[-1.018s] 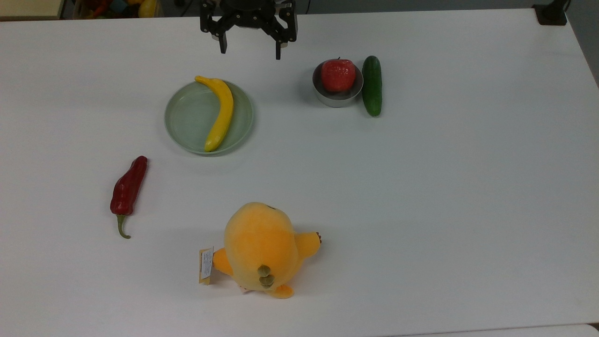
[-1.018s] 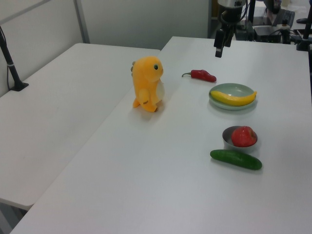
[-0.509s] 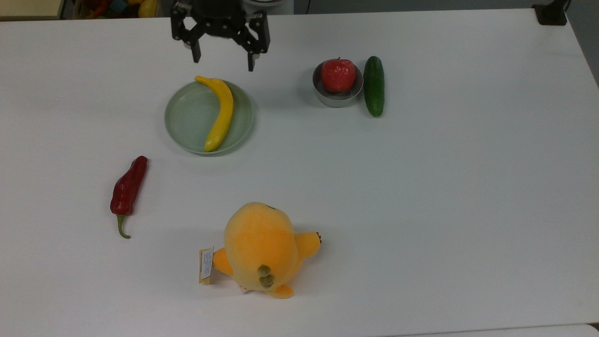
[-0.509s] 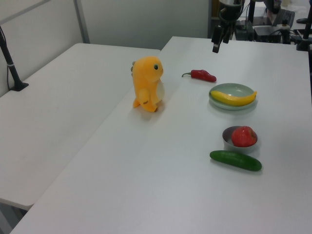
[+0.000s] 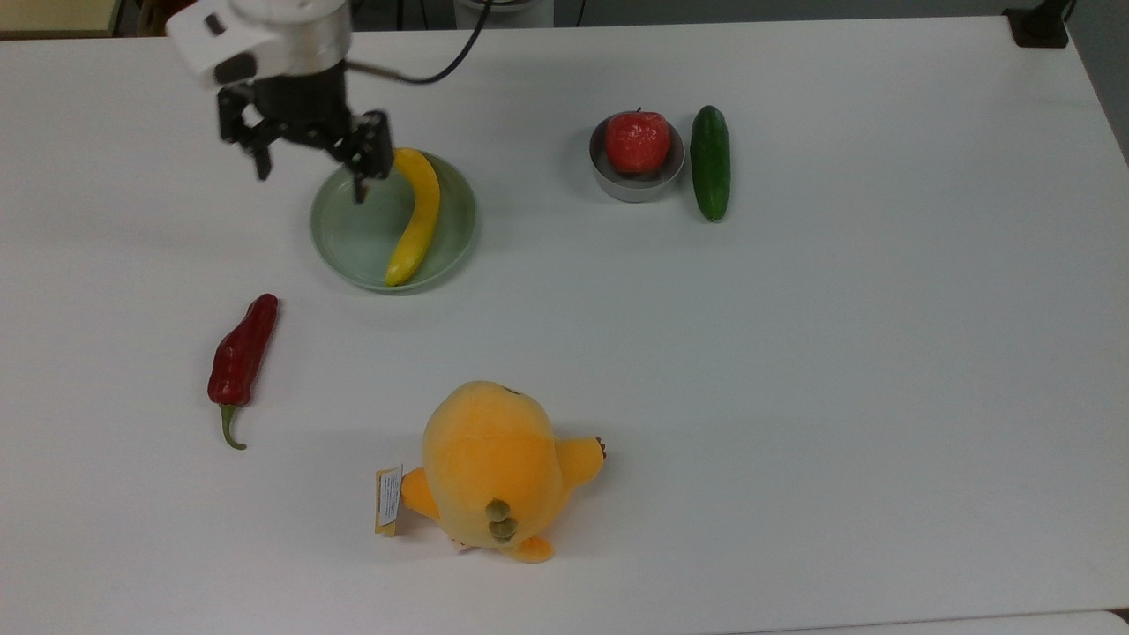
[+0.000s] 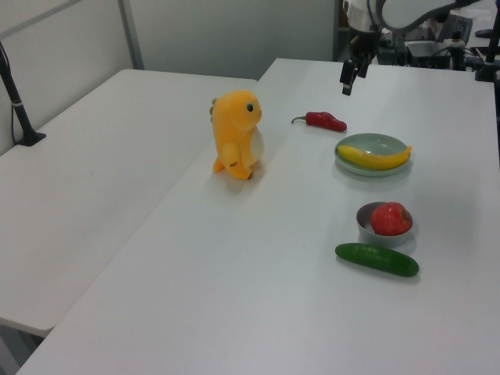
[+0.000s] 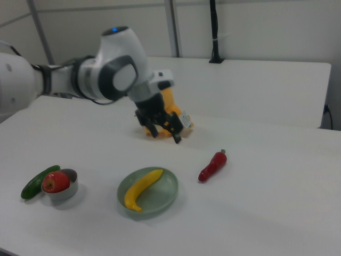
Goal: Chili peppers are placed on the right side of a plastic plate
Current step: 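Lower the gripper over the red chili pepper beside the plate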
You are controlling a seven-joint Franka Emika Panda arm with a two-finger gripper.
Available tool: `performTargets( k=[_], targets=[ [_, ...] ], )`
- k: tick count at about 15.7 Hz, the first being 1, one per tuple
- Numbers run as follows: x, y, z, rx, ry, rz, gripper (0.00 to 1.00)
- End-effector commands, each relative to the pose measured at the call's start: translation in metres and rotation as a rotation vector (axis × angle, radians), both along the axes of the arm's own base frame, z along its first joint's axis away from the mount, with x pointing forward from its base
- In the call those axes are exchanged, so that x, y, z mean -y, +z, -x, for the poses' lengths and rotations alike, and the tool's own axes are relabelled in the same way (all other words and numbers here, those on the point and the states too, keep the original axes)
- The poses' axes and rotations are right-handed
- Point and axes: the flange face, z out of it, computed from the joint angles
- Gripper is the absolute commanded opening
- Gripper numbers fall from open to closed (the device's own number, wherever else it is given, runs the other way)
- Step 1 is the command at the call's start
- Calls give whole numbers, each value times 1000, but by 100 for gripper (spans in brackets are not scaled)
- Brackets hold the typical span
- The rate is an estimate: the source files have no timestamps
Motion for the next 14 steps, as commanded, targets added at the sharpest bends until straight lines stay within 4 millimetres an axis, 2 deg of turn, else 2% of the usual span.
performTargets(
  k=[1, 3, 6, 8, 10, 12, 14],
  targets=[
    [50, -52, -25, 9, 11, 89, 100],
    [72, -75, -35, 4, 17, 131, 100],
    [85, -95, -41, 0, 67, 146, 100],
    [95, -98, -49, 12, 84, 152, 100],
    [94, -98, -61, 31, 73, 144, 100],
    [92, -101, -63, 39, 49, 129, 100],
    [92, -113, -68, 39, 22, 119, 100]
  ],
)
